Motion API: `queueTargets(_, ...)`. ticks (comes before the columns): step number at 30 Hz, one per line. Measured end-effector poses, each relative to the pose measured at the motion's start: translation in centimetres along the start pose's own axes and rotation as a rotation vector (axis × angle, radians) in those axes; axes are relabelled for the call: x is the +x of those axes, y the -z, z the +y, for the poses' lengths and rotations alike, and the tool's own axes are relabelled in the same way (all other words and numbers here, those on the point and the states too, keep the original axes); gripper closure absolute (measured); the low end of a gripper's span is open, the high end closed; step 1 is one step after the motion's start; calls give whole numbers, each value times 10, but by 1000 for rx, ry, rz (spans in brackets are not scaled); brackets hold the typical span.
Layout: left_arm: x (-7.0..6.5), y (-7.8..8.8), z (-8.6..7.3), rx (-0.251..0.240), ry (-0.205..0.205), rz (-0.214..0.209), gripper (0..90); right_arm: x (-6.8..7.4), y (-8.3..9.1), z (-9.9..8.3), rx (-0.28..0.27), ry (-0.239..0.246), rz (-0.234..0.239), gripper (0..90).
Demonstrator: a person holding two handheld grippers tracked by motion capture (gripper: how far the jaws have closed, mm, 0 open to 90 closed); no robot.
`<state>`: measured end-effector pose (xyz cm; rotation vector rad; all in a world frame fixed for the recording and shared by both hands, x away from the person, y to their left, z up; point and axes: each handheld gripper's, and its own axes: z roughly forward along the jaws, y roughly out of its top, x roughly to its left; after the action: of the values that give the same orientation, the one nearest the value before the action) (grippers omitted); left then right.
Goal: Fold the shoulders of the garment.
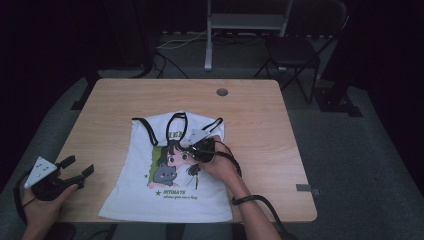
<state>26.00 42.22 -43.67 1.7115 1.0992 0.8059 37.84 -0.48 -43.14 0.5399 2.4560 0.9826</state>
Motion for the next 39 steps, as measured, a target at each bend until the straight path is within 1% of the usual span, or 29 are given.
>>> queueTargets(3,0,0,0,1,-1,-1,222,1,1,0,3,2,0,801)
queueTargets(6,0,0,0,-1,1,-1,221,1,0,-1,9,11,-2,755)
queueTargets(9,0,0,0,0,-1,-2,222,0,1,-3,3,-1,10,663)
queueTargets(11,0,0,0,-4,0,-5,222,-3,5,-4,-20,-30,19,614)
queueTargets(12,0,0,0,-11,10,-8,222,-6,8,-4,-38,-55,16,581)
queueTargets(13,0,-1,0,-17,16,-12,221,-9,10,-4,-50,-70,10,564)
queueTargets(15,0,-3,3,-18,18,-19,222,-14,15,-4,-66,-97,-4,527)
queueTargets(17,-4,-8,12,-22,-7,-43,222,-18,18,-2,-75,-110,-27,495)
queueTargets(18,-7,-10,16,-22,-18,-59,222,-20,19,-2,-77,-113,-29,491)
queueTargets(20,-17,-22,29,-5,-77,-125,222,-20,18,-1,-80,-109,-24,482)
queueTargets(22,-27,-38,44,22,-143,-194,222,-19,16,0,-70,-101,-19,470)
queueTargets(23,-36,-54,56,48,-190,-239,222,-19,14,0,-68,-94,-19,464)
queueTargets(24,-36,-54,56,48,-190,-239,223,-19,14,0,-68,-94,-19,464)
queueTargets(25,-41,-62,61,64,-215,-259,223,-18,12,0,-62,-89,-18,459)
queueTargets(26,-47,-74,68,87,-242,-285,223,-18,11,0,-59,-91,-17,459)
queueTargets(27,-55,-89,76,111,-280,-303,223,-18,10,0,-58,-86,-17,461)
queueTargets(29,-66,-110,84,154,-322,-338,231,-18,8,1,-53,-82,-13,467)
queueTargets(30,-82,-133,91,195,-392,-375,295,-18,6,1,-46,-85,-14,476)
queueTargets(31,-82,-133,91,195,-392,-375,332,-18,6,1,-46,-85,-14,476)
queueTargets(33,-95,-151,95,234,-444,-402,343,-18,3,1,-44,-79,-14,497)
queueTargets(36,-105,-168,96,255,-465,-409,404,-17,1,1,-44,-65,-8,551)
queueTargets(37,-107,-171,96,259,-479,-410,418,-16,1,1,-44,-65,-1,566)
queueTargets(39,-110,-175,94,267,-491,-420,439,-15,-1,2,-42,-49,8,587)
